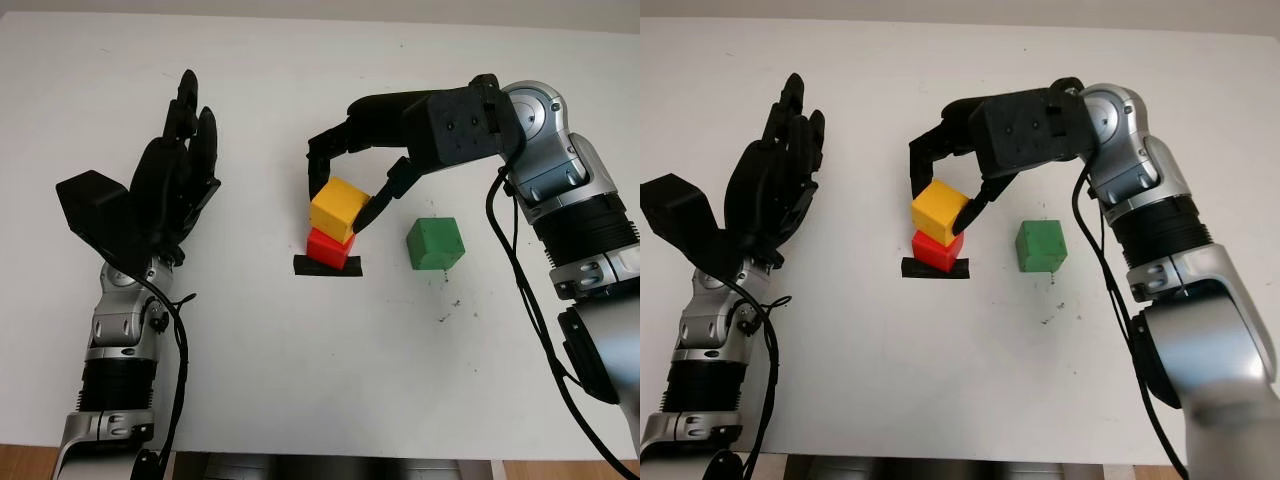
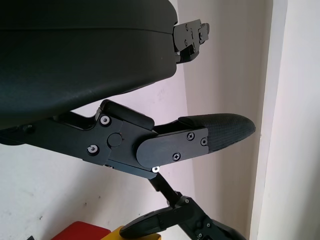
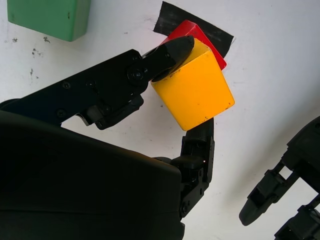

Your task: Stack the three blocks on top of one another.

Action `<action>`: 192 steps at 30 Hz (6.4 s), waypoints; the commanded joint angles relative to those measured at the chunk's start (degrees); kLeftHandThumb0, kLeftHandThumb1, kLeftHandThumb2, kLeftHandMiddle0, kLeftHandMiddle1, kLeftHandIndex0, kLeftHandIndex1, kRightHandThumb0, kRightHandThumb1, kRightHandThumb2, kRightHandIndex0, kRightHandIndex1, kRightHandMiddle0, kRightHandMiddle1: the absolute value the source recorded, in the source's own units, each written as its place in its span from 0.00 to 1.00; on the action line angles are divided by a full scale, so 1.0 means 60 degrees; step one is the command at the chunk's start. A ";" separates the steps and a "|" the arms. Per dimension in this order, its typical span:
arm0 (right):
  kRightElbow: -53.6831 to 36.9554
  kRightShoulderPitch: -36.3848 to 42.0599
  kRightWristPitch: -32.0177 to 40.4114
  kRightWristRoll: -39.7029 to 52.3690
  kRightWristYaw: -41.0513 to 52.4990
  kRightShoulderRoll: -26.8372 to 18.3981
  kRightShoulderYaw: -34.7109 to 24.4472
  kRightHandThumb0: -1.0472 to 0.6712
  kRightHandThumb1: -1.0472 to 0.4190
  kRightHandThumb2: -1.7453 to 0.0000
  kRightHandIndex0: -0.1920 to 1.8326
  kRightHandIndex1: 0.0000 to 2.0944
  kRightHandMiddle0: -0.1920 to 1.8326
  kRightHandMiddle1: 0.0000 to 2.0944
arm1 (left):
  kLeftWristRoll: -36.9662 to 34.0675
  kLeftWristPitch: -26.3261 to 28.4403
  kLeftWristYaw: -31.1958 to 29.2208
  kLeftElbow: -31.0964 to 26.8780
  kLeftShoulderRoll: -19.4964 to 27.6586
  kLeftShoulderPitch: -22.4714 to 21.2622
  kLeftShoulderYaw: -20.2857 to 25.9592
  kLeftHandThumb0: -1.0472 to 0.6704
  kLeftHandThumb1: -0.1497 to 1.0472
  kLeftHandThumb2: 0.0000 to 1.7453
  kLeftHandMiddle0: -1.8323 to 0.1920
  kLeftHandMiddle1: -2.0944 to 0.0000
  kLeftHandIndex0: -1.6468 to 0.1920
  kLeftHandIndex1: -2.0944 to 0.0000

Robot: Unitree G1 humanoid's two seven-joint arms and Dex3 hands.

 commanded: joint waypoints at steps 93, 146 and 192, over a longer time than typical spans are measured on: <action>-0.4804 0.2113 0.2343 0.1369 -0.0550 -0.1713 -0.2149 0.14 0.13 0.97 0.08 0.04 0.11 0.16 | 0.0144 0.0111 0.0285 -0.0501 -0.0226 0.0376 -0.0083 0.13 1.00 0.33 0.99 0.97 1.00 0.98; -0.8922 0.8874 0.3773 -0.2450 -0.4578 -0.2481 -0.3180 0.30 0.16 0.97 0.16 0.05 0.33 0.09 | 0.0204 0.0331 -0.0018 -0.0510 0.0017 0.0352 -0.0037 0.13 1.00 0.34 1.00 0.97 1.00 0.98; -0.7434 0.8446 0.2236 -0.2752 -0.5831 -0.2056 -0.2435 0.34 0.11 0.97 0.26 0.05 0.33 0.45 | 0.0273 0.0501 -0.0023 -0.0728 -0.0034 0.0458 -0.0127 0.15 1.00 0.35 1.00 0.97 0.99 0.97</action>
